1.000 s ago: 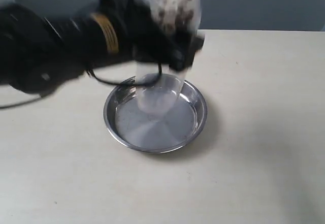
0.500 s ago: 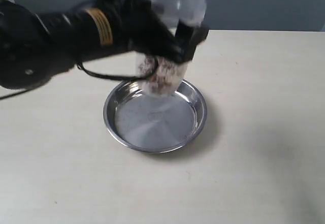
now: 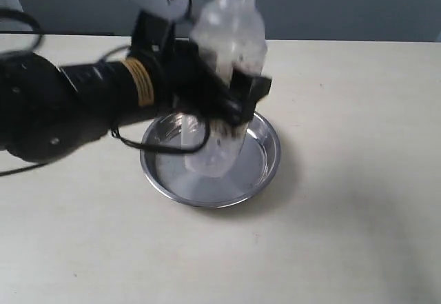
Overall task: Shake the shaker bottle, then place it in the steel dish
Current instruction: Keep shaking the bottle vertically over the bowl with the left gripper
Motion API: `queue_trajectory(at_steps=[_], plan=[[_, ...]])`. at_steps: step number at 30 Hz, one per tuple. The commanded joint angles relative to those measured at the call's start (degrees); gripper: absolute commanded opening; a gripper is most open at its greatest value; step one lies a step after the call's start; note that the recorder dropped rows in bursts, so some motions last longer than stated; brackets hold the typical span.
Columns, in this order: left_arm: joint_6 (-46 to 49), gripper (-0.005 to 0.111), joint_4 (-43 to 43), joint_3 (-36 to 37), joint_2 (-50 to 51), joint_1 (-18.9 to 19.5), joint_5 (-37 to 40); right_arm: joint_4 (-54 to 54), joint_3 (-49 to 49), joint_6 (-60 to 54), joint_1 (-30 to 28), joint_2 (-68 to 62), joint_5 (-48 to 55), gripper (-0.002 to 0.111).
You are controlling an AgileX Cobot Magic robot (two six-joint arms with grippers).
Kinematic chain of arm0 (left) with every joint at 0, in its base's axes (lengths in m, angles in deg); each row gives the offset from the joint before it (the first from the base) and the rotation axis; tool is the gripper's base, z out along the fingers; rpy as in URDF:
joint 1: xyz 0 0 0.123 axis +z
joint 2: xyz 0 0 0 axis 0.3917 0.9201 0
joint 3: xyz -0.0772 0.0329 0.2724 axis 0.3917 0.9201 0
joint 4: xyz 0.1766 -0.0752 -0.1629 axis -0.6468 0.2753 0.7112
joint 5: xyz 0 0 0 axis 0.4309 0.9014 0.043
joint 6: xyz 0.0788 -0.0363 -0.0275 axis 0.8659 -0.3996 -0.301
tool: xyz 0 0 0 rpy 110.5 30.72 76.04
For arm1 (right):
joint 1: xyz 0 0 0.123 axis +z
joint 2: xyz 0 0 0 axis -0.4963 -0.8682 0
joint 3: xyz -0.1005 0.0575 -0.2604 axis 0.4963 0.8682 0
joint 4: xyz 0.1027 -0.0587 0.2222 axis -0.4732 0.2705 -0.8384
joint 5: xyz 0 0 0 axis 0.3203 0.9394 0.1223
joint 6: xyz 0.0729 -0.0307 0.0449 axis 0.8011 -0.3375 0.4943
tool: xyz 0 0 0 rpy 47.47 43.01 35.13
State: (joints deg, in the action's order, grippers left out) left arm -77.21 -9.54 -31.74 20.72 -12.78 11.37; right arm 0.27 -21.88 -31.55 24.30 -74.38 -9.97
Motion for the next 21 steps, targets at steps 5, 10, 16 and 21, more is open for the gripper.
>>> queue_trajectory(at_steps=[5,10,16,21], plan=[[3.93,0.000,3.19,-0.90,0.41,-0.03,1.93,0.39,0.04,-0.14,-0.15,0.28,-0.32,-0.001],[3.14,0.000,-3.15,-5.92,-4.60,-0.75,5.66,0.39,0.04,-0.14,-0.15,0.28,-0.32,-0.001],[1.67,0.000,-5.09,-6.78,-8.86,-2.45,4.18,0.39,0.04,-0.14,-0.15,0.28,-0.32,-0.001],[1.52,0.000,-6.17,-4.95,-9.83,-2.74,-5.27,0.39,0.04,-0.14,-0.15,0.28,-0.32,-0.001]])
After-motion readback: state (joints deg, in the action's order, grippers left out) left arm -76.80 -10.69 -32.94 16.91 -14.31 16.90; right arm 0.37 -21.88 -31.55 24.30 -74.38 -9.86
